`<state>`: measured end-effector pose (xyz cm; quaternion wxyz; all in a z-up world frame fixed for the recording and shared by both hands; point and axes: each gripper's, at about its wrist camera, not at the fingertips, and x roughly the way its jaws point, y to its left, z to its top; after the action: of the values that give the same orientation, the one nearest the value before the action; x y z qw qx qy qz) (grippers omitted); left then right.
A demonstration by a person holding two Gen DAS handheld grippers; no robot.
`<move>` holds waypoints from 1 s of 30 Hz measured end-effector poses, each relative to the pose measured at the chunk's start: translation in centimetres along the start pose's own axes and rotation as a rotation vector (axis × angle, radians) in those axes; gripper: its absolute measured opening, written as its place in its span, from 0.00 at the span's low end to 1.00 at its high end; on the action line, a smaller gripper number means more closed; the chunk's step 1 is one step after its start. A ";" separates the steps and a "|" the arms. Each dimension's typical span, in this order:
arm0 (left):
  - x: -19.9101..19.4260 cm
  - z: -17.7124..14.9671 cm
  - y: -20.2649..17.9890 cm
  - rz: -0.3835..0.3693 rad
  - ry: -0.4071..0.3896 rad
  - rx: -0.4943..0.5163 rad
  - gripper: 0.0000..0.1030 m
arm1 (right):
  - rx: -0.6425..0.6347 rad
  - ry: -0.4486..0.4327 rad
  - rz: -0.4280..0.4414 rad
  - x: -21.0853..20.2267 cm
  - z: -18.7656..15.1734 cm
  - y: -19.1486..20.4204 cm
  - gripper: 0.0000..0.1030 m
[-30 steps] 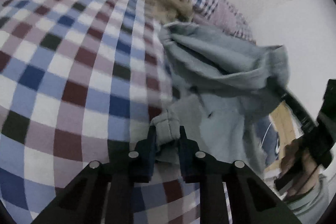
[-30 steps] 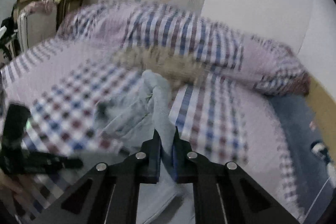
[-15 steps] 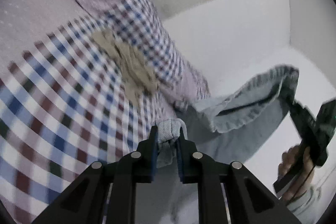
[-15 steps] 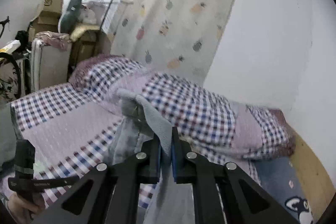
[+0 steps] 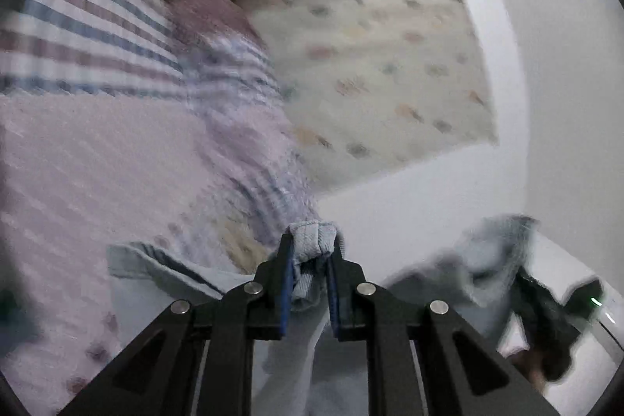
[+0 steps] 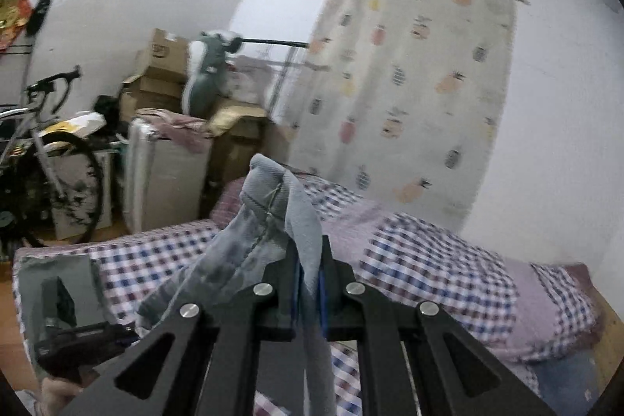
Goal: Fold clothes
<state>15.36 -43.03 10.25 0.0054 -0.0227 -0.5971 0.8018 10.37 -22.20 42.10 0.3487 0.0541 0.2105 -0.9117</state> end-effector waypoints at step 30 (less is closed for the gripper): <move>-7.7 3.7 5.6 0.262 0.120 0.101 0.81 | 0.026 0.512 0.537 -6.9 -26.1 17.0 0.60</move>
<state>23.03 -48.44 6.18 -0.0623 -0.1481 -0.5464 0.8219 25.47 -18.36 14.24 0.5111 0.3380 0.2574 -0.7472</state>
